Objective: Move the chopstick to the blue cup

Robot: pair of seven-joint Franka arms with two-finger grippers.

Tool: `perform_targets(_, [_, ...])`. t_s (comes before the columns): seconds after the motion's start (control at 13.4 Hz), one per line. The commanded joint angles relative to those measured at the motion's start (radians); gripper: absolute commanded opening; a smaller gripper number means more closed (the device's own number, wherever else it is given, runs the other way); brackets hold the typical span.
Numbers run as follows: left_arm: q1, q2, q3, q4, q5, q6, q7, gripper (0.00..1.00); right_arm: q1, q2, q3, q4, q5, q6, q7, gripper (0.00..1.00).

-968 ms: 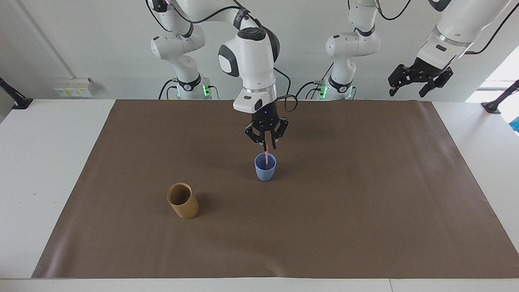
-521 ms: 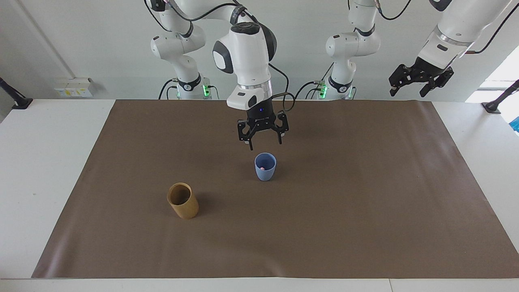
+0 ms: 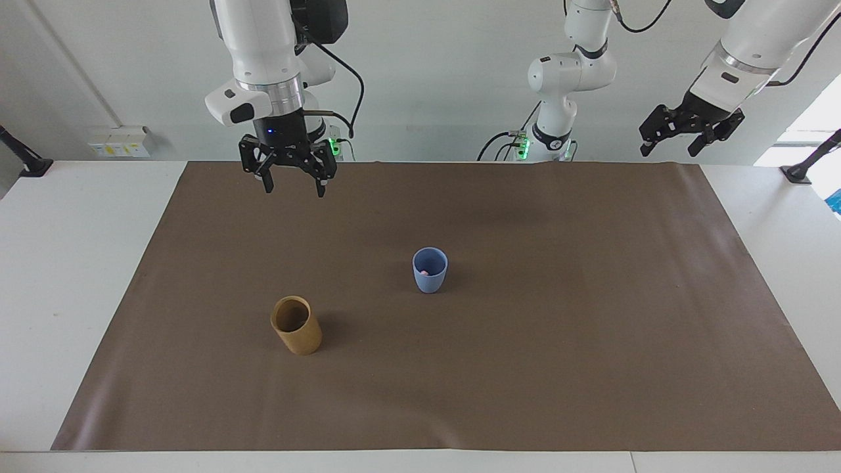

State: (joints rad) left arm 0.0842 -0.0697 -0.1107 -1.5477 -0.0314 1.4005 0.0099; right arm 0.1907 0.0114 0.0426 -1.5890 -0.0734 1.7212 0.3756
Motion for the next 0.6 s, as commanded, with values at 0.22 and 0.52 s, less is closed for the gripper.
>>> perform_targets(0.22, [0.011, -0.022, -0.007, -0.019, 0.010, -0.003, -0.007, 1.00, -0.076, 0.005, 0.010, 0.046, 0.006, -0.083, -0.050, 1.00])
perform_targets(0.52, [0.012, -0.022, -0.007, -0.019, 0.010, -0.003, -0.007, 1.00, -0.111, 0.031, 0.010, 0.105, 0.018, -0.152, -0.070, 1.00])
